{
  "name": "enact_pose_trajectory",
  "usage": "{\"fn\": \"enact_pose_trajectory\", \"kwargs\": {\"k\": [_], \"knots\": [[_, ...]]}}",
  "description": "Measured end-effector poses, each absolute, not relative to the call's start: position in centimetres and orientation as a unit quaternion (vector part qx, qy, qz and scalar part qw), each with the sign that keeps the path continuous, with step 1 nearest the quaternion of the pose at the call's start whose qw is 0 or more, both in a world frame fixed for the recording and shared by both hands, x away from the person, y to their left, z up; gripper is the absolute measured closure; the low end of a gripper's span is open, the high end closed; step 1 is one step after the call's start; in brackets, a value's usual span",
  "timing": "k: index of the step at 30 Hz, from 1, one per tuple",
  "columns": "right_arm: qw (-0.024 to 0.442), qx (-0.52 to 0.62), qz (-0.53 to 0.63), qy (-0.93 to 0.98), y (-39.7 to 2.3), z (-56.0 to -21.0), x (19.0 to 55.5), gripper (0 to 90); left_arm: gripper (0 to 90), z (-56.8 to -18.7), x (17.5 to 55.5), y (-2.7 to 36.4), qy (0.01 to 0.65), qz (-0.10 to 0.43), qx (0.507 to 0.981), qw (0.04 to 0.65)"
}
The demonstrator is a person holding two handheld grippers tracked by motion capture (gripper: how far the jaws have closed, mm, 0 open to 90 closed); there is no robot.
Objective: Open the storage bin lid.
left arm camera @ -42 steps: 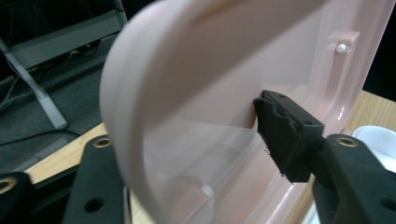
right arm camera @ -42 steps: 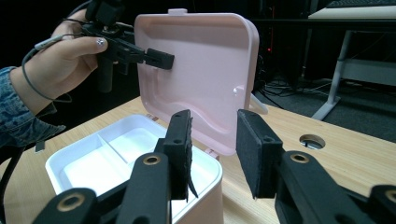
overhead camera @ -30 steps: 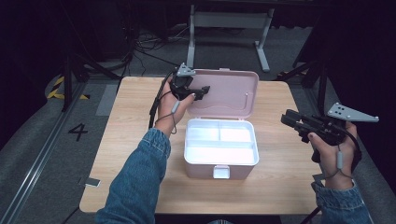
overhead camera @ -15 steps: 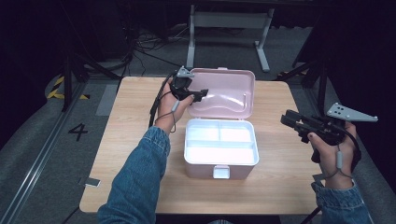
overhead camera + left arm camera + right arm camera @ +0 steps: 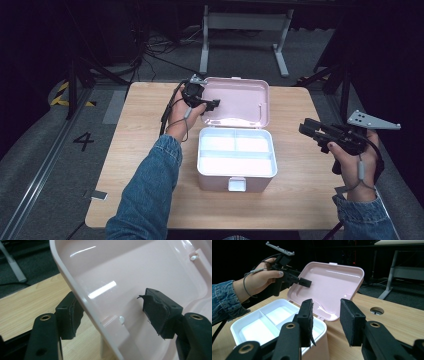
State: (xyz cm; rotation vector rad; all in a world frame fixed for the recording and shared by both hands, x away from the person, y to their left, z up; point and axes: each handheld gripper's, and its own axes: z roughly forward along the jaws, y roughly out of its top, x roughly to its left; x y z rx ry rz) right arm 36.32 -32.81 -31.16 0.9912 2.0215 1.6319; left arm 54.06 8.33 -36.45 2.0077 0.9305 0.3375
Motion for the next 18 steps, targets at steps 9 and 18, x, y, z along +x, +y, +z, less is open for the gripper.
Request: {"fn": "enact_pose_trajectory", "kwargs": {"k": [9, 18], "knots": [[0.178, 0.350, 0.577, 0.716, -32.7, -31.3, 36.4, 63.7, 34.2, -37.7, 54.5, 8.7, 0.392, 0.118, 0.815, 0.410], [0.177, 0.351, 0.576, 0.717, -32.7, -31.3, 36.5, 63.2, 36.5, -38.3, 54.6, 8.8, 0.391, 0.134, 0.829, 0.377]]}}
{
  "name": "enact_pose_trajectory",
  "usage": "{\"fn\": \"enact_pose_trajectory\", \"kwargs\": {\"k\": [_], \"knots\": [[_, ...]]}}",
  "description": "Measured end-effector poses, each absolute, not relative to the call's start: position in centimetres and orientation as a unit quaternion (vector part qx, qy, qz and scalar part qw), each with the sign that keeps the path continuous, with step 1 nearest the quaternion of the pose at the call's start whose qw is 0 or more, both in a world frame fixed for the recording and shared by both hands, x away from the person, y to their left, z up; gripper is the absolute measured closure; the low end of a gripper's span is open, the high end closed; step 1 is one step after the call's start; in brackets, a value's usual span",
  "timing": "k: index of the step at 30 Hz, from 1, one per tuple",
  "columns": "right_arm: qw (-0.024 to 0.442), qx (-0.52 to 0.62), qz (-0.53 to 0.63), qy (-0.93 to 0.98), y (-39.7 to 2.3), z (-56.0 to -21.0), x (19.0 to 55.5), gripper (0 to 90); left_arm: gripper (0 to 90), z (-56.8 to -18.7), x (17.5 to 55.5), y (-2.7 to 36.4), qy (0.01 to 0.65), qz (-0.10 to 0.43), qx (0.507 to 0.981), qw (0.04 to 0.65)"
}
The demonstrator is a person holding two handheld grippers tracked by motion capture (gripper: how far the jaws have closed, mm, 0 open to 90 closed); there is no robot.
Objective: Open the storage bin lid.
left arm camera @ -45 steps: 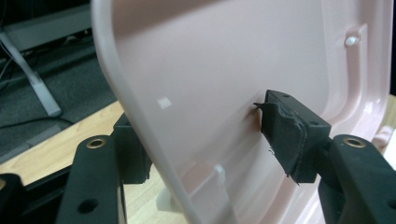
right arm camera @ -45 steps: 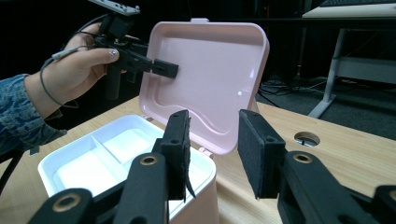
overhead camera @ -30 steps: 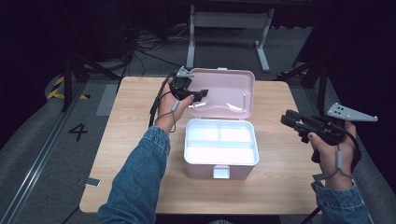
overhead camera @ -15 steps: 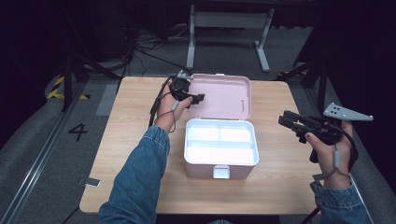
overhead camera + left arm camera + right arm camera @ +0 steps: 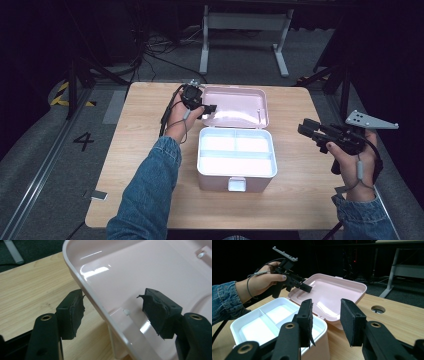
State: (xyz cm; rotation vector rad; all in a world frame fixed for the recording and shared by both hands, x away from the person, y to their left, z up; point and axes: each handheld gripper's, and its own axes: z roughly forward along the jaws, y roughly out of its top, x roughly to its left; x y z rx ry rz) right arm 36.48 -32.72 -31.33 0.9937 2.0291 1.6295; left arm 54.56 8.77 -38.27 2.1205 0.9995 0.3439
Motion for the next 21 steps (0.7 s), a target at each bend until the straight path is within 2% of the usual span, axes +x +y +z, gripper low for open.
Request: {"fn": "enact_pose_trajectory", "kwargs": {"k": [2, 13, 21], "knots": [[0.175, 0.352, 0.576, 0.716, -32.7, -31.3, 36.5, 63.0, 43.6, -38.5, 54.5, 8.6, 0.386, 0.141, 0.842, 0.350], [0.173, 0.354, 0.574, 0.718, -32.5, -31.5, 36.6, 62.7, 42.6, -39.1, 54.6, 8.9, 0.393, 0.132, 0.835, 0.361], [0.172, 0.360, 0.573, 0.715, -32.7, -31.7, 36.8, 61.5, 38.1, -38.0, 53.9, 8.7, 0.383, 0.148, 0.828, 0.383]]}}
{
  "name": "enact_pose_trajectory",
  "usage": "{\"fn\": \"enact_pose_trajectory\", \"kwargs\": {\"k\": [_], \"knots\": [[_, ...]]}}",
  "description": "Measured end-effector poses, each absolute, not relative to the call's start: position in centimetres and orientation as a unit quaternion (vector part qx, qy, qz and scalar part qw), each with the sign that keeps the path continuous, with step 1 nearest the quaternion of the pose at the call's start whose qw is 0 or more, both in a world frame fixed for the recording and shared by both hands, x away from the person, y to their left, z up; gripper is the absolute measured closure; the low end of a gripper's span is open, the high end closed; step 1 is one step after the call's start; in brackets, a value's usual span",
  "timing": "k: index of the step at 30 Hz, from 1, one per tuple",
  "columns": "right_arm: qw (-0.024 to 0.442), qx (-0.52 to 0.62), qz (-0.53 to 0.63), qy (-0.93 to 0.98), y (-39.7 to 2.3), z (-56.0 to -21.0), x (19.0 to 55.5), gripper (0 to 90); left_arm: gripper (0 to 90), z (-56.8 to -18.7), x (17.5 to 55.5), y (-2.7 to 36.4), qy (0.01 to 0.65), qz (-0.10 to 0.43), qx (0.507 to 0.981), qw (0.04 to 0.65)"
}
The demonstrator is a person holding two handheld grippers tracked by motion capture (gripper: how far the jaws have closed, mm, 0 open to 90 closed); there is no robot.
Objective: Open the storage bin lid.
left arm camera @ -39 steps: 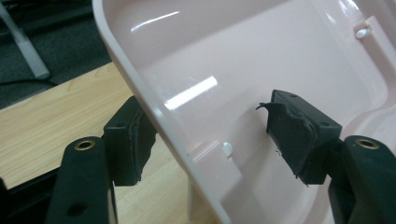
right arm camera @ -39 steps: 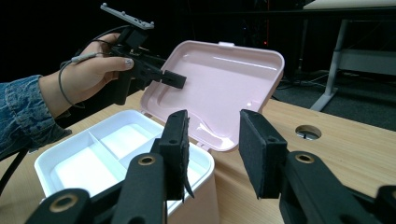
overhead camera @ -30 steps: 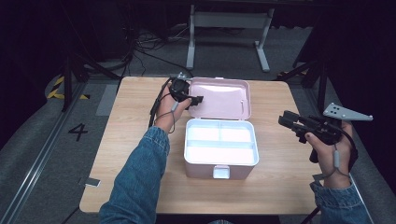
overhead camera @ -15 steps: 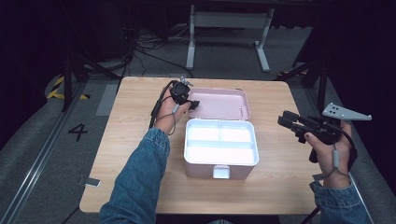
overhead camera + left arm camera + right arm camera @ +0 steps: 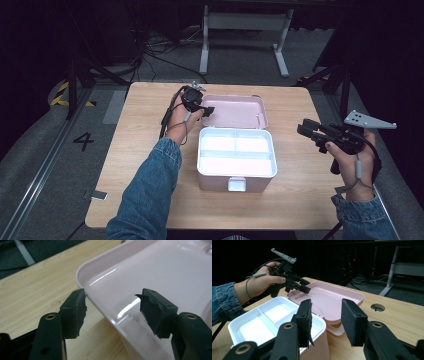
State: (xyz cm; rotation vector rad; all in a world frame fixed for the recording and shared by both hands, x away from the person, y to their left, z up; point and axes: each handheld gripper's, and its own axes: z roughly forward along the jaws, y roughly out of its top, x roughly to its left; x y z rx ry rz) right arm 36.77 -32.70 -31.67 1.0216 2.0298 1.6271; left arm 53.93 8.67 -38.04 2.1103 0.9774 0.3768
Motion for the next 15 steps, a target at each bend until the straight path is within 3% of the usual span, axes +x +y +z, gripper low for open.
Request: {"fn": "enact_pose_trajectory", "kwargs": {"k": [15], "knots": [[0.161, 0.365, 0.561, 0.725, -32.2, -32.3, 37.4, 59.5, 33.7, -31.4, 47.9, 9.2, 0.315, 0.162, 0.830, 0.432]]}}
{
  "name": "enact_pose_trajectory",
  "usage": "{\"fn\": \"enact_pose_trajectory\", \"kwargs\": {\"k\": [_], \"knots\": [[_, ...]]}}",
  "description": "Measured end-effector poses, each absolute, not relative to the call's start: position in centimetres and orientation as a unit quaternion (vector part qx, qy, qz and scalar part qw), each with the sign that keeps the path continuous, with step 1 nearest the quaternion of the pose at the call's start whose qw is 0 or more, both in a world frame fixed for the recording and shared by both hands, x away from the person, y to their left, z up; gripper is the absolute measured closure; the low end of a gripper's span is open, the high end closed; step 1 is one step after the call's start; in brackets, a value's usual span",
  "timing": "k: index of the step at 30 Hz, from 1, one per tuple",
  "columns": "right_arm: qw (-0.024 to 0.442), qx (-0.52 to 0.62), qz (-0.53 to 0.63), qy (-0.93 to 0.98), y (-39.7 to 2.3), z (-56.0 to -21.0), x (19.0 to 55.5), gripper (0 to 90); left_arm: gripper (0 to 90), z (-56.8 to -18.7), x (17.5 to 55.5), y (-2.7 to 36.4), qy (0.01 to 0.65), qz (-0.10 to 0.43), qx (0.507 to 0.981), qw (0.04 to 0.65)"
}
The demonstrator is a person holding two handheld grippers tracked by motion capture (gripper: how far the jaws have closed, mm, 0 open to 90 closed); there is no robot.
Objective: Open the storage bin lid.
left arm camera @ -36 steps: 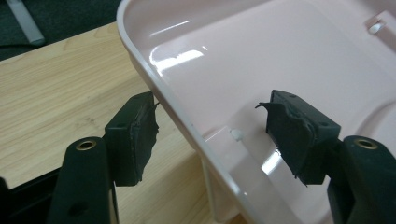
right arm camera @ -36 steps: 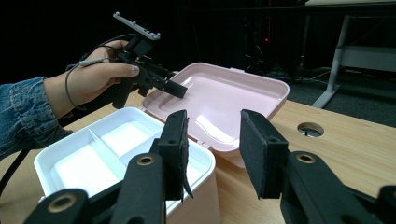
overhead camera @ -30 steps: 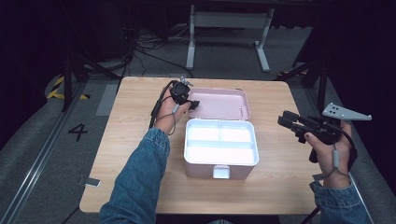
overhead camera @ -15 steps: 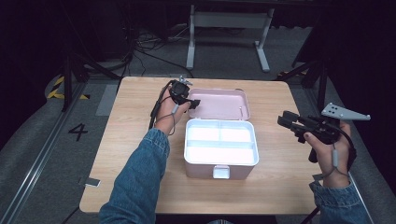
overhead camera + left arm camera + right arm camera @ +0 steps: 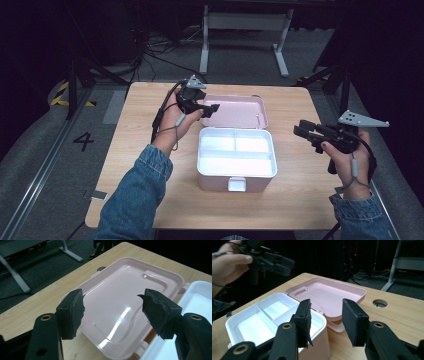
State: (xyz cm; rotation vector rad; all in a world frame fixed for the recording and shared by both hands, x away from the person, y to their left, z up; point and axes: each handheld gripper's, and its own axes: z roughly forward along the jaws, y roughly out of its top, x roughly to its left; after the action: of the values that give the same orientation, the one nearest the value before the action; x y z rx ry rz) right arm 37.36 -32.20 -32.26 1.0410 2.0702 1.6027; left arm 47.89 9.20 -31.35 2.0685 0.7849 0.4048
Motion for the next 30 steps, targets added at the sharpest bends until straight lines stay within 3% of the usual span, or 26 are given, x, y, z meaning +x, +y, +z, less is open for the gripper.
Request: {"fn": "enact_pose_trajectory", "kwargs": {"k": [16, 25, 30], "knots": [[0.140, 0.368, 0.536, 0.747, -31.2, -33.2, 40.0, 58.2, 30.8, -29.1, 40.5, 14.4, 0.331, 0.181, 0.838, 0.395], [0.136, 0.384, 0.497, 0.766, -31.9, -34.0, 40.8, 55.1, 29.9, -30.4, 38.2, 17.2, 0.346, 0.175, 0.854, 0.347], [0.140, 0.402, 0.464, 0.777, -32.9, -34.8, 41.2, 52.3, 28.6, -32.0, 37.5, 19.2, 0.389, 0.170, 0.844, 0.328]]}}
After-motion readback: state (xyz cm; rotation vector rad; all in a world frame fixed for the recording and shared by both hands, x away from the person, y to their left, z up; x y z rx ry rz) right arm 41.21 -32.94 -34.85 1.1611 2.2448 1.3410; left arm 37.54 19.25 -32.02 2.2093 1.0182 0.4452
